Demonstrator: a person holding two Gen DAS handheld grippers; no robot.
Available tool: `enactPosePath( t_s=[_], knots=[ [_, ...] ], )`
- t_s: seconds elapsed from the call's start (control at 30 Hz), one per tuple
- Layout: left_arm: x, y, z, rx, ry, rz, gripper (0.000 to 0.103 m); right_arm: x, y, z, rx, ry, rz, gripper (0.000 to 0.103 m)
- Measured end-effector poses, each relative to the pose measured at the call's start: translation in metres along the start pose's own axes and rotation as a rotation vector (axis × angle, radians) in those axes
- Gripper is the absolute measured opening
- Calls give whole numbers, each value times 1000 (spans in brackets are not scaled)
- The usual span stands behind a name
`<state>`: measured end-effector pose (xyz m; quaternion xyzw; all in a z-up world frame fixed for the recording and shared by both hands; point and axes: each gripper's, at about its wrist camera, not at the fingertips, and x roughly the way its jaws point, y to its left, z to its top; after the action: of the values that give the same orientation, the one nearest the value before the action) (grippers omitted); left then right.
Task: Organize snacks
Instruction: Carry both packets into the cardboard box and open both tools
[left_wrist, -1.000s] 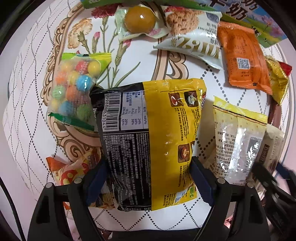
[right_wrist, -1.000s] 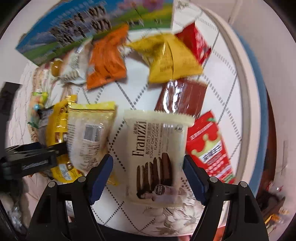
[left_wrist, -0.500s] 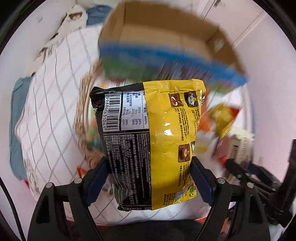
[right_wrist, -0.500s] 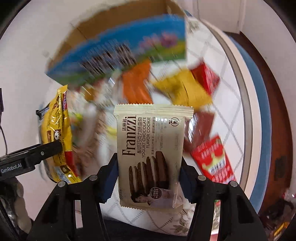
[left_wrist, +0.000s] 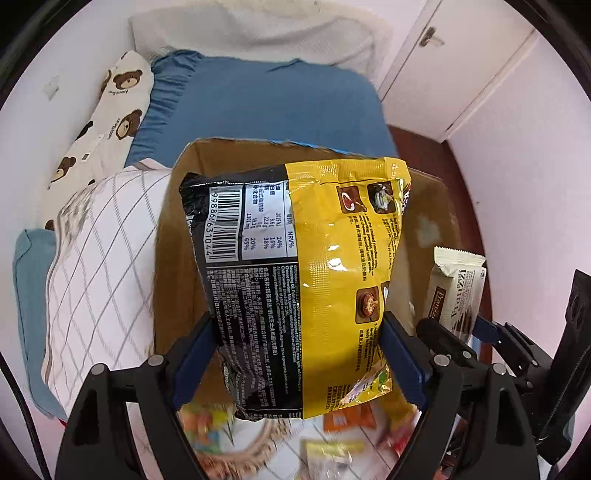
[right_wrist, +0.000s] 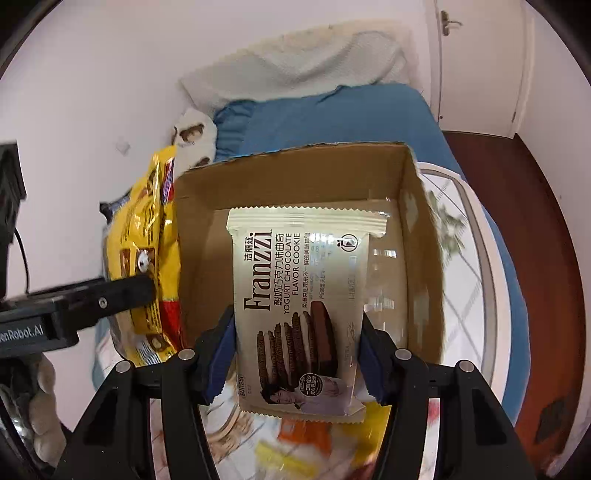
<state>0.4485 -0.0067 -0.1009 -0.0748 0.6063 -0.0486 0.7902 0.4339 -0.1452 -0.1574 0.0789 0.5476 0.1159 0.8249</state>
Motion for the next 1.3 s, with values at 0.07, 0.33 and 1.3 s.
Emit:
enactPosePath(
  t_s=[0.07,0.33,1.3],
  knots=[
    [27,6,21,-12,49,2,85,28,-7,22,7,41,-2,61],
    [112,14,64,2,195,31,85,117,-27,62,5,171,-24,61],
    [52,16,29,10,-20,62,89,61,-16,45,-21,89,-153,95]
  ],
)
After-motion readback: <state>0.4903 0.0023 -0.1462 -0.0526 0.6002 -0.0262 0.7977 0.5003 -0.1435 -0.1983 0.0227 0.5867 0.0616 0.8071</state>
